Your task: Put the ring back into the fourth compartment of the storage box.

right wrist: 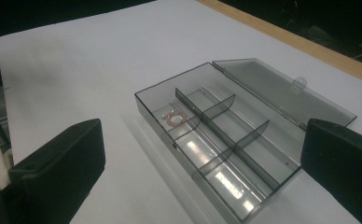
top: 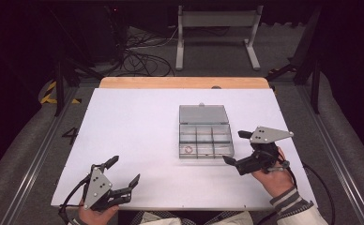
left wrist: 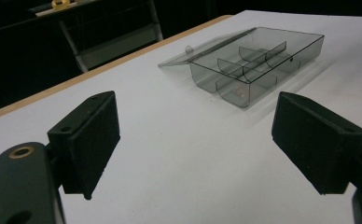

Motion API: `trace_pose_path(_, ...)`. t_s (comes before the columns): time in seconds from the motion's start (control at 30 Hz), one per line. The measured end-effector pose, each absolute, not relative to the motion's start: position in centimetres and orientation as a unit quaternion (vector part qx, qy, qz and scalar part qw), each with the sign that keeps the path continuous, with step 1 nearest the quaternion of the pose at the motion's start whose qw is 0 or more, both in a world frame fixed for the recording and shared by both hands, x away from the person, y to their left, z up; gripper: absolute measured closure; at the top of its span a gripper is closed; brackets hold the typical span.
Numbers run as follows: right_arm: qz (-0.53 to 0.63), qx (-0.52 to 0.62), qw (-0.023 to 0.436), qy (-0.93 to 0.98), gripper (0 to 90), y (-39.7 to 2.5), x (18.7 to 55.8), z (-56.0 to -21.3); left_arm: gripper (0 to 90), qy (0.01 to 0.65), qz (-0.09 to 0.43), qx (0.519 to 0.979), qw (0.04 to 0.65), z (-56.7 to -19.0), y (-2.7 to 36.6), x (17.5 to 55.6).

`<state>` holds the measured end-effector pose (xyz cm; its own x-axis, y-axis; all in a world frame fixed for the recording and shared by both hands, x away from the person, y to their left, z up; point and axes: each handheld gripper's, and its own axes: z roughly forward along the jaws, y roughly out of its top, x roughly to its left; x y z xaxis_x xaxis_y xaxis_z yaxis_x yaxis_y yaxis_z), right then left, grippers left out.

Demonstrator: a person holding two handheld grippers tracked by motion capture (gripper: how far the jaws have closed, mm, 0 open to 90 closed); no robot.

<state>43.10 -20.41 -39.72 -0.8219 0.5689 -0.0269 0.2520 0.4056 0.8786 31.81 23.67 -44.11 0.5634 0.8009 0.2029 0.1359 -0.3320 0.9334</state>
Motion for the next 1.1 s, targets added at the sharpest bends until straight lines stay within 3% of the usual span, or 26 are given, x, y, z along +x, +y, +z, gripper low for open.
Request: trace_pose_path(1.1,0.475,0.284,0.134,0.822,0.3,-25.0,41.9,-46.8,12.1,0.316,0.337,0.741,0.488,-44.2,24.2,31.3)
